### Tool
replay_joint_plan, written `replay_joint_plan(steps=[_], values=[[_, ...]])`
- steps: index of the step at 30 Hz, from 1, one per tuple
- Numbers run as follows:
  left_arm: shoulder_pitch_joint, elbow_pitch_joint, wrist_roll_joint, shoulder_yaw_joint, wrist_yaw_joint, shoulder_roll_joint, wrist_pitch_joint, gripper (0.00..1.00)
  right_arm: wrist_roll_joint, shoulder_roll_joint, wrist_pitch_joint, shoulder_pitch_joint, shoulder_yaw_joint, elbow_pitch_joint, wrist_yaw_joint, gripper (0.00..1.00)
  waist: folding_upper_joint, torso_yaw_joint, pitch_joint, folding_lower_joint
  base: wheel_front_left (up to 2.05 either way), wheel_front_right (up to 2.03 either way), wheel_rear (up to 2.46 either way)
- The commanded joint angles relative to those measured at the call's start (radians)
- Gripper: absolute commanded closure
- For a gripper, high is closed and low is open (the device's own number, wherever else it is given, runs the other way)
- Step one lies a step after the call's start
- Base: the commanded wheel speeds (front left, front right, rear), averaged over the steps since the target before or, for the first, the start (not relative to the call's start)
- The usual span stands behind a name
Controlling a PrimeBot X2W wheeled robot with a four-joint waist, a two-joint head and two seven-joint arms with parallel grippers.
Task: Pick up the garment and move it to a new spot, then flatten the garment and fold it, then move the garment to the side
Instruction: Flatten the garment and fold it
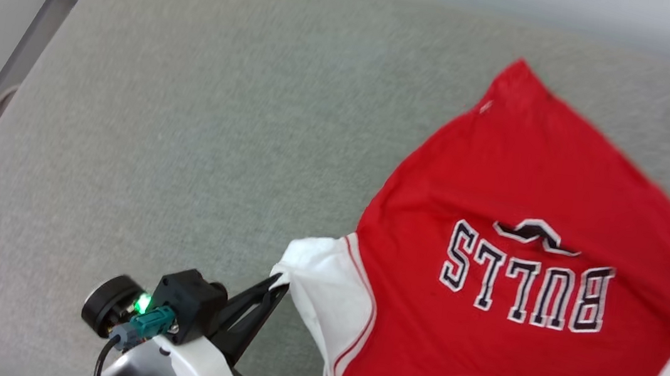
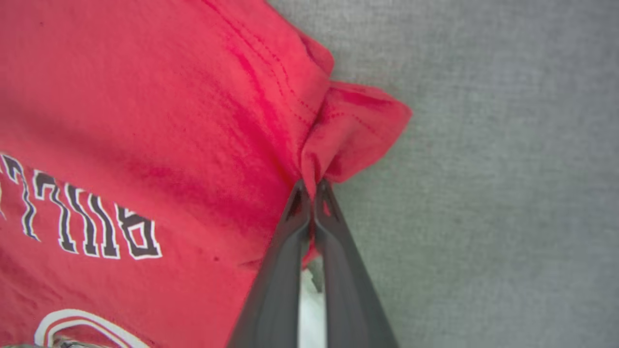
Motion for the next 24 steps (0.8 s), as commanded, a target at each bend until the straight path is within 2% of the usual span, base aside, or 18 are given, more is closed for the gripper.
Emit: replay_joint_plan(steps=[1,7,13,19,24], values=[[0.012,0.002,-0.004,0.006,0.007,-0.002,-0.006,1.00,0.016,-0.003,-0.006,0.045,0.004,-0.015,-0.001,1.00,-0.0001,-0.056,-0.070,0.0002,0.00,0.00,0.00],[0.060,0.028,-0.031,0.024,0.046,-0.021,-0.036,1.00,0.095,0.041,-0.051,0.223,-0.033,-0.099,-0.001,1.00,-0.0001,-0.101,-0.134,0.0002,0.00,0.00,0.00],[0.086,0.049,-0.043,0.041,0.073,-0.043,-0.071,1.00,0.125,0.074,-0.050,0.381,-0.075,-0.205,-0.001,1.00,-0.0001,-0.128,-0.161,0.0002,0.00,0.00,0.00],[0.087,0.065,-0.055,0.050,0.081,-0.057,-0.096,1.00,0.127,0.119,-0.035,0.499,-0.110,-0.276,-0.001,1.00,-0.0001,-0.137,-0.161,0.0002,0.00,0.00,0.00],[0.072,0.077,-0.054,0.049,0.075,-0.055,-0.104,1.00,0.117,0.142,-0.057,0.531,-0.112,-0.270,-0.001,1.00,-0.0001,-0.134,-0.150,0.0002,0.00,0.00,0.00]])
